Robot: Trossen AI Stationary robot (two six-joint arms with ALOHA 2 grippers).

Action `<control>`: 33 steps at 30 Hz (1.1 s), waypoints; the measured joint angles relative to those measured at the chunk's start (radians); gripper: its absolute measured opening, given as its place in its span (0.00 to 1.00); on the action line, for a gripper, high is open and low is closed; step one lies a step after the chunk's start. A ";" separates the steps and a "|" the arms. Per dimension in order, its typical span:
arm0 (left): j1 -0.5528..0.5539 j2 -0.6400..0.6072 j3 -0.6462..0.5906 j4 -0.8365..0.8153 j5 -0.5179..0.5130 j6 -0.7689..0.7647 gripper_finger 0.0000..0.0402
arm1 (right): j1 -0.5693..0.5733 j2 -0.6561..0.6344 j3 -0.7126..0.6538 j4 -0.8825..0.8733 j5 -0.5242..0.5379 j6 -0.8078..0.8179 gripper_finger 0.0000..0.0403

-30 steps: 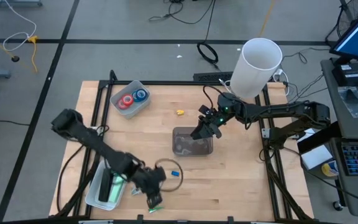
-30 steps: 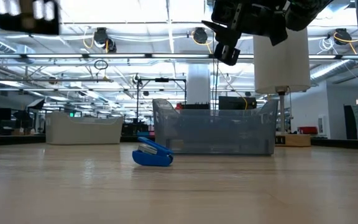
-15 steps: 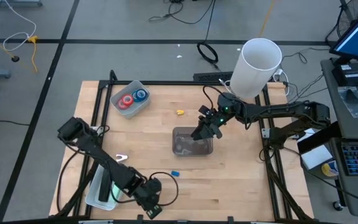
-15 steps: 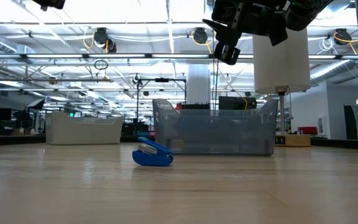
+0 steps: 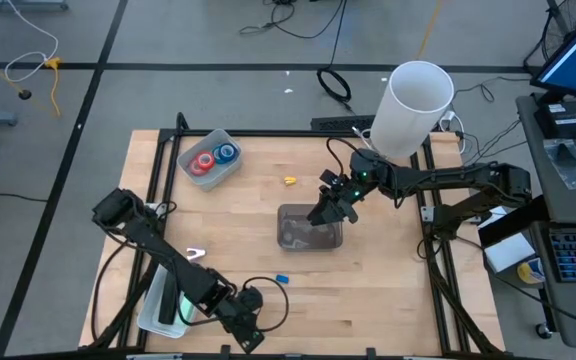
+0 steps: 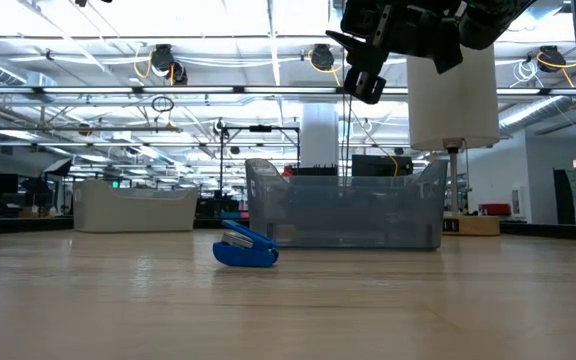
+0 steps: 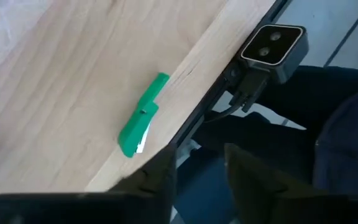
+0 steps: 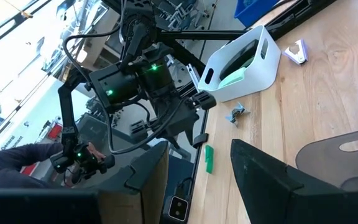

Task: Pick and place Stapler, Stapler remover, tape
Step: Put the small dark green stapler into the white bin

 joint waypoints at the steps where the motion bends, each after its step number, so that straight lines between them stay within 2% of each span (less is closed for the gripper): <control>1: 0.000 0.000 0.000 0.005 0.000 0.003 0.36 | 0.000 0.000 0.000 0.000 0.000 0.000 0.41; 4: 0.000 0.000 0.000 0.041 0.000 0.045 0.45 | 0.000 0.000 0.000 0.000 0.000 -0.011 0.41; 7: 0.000 0.000 0.000 0.076 0.000 0.102 0.48 | 0.000 0.000 0.000 0.000 0.001 -0.015 0.41; 17: 0.002 0.000 0.000 0.075 0.006 0.157 0.38 | 0.000 0.000 0.000 0.000 0.002 -0.019 0.41; 23: -0.001 0.016 0.000 0.094 -0.012 0.132 0.34 | 0.000 0.000 0.000 0.000 0.002 -0.018 0.41; 26: -0.003 0.050 0.000 0.104 -0.006 0.062 0.34 | 0.002 -0.001 0.000 0.000 0.002 -0.018 0.41; 30: -0.005 0.092 -0.001 0.093 0.055 -0.058 0.34 | 0.002 -0.001 0.000 -0.007 0.002 -0.022 0.41; 33: -0.005 0.113 -0.001 0.088 0.082 -0.090 0.34 | 0.002 -0.001 0.000 -0.014 0.003 -0.026 0.41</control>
